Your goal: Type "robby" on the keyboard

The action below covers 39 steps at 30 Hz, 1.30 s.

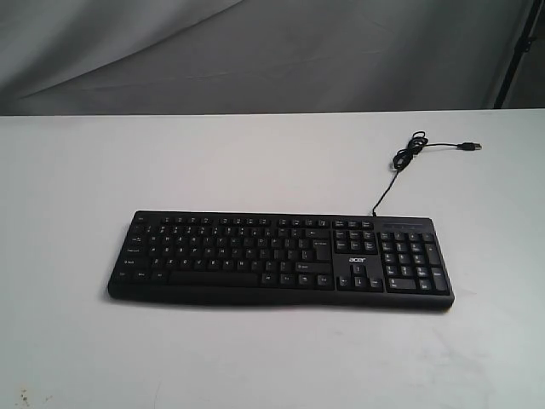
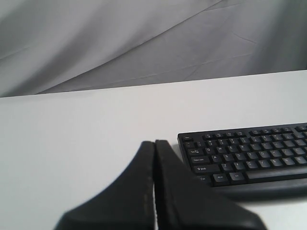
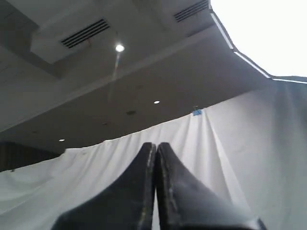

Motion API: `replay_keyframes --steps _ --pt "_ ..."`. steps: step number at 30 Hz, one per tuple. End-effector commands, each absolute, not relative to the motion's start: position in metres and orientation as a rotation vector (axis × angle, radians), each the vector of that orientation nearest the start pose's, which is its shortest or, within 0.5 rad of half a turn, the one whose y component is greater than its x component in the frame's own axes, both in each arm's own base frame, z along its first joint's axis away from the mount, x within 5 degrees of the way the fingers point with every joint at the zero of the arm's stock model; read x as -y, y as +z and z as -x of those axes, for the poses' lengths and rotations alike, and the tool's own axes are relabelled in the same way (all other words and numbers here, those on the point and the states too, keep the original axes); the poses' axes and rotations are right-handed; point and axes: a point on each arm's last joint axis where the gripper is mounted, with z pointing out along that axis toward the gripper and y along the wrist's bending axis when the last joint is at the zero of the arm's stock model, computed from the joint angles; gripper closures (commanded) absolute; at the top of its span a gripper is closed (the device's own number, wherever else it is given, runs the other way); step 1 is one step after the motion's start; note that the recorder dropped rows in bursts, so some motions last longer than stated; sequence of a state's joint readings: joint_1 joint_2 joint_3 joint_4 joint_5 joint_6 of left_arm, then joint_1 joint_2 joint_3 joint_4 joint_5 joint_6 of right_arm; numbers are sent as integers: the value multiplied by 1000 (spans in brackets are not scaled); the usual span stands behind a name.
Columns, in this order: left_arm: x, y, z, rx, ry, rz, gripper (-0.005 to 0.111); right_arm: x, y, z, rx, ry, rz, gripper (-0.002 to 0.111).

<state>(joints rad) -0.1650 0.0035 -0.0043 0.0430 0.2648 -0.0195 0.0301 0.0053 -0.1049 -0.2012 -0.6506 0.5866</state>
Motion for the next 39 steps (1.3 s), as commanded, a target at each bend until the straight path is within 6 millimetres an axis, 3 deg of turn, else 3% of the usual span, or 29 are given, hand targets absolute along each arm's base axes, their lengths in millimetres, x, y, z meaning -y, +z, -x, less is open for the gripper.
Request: replay_keyframes --steps 1,8,9,13,15,18,20,21,22,23,24,27,29,34,39 --pt "8 190 -55 -1736 -97 -161 107 -16 337 -28 -954 536 -54 108" --pt "8 190 -55 -1736 -97 -161 107 -28 417 -61 -1008 425 150 108" --pt "8 190 -55 -1736 -97 -161 107 -30 443 -81 -1040 368 191 108" --pt "8 190 -55 -1736 -97 -161 107 -28 474 -128 -1147 72 334 108" --pt "8 190 -55 -1736 -97 -161 107 -14 481 -160 -1235 -208 333 108" --pt "8 190 -55 -1736 -97 -161 107 8 480 -186 -1295 -491 223 108" --pt "8 190 -55 -1736 -97 -161 107 25 477 -205 -1348 -799 209 108" --pt "8 190 -55 -1736 -97 -161 107 36 476 -217 -1453 -930 144 108" --pt "8 190 -55 -1736 -97 -161 107 40 477 -226 -1534 -907 62 108" --pt "8 190 -55 -1736 -97 -161 107 45 478 -246 -1719 -767 -66 108" --pt "8 190 -55 -1736 -97 -161 107 41 478 -263 -1850 -625 -16 108" --pt "8 190 -55 -1736 -97 -161 107 -15 463 -304 -2086 51 563 108" --pt "8 190 -55 -1736 -97 -161 107 -38 449 -320 -2069 260 745 108" --pt "8 190 -55 -1736 -97 -161 107 -83 378 -346 -2146 262 1071 108" --pt "8 190 -55 -1736 -97 -161 107 -109 327 -364 -2127 253 1127 108"
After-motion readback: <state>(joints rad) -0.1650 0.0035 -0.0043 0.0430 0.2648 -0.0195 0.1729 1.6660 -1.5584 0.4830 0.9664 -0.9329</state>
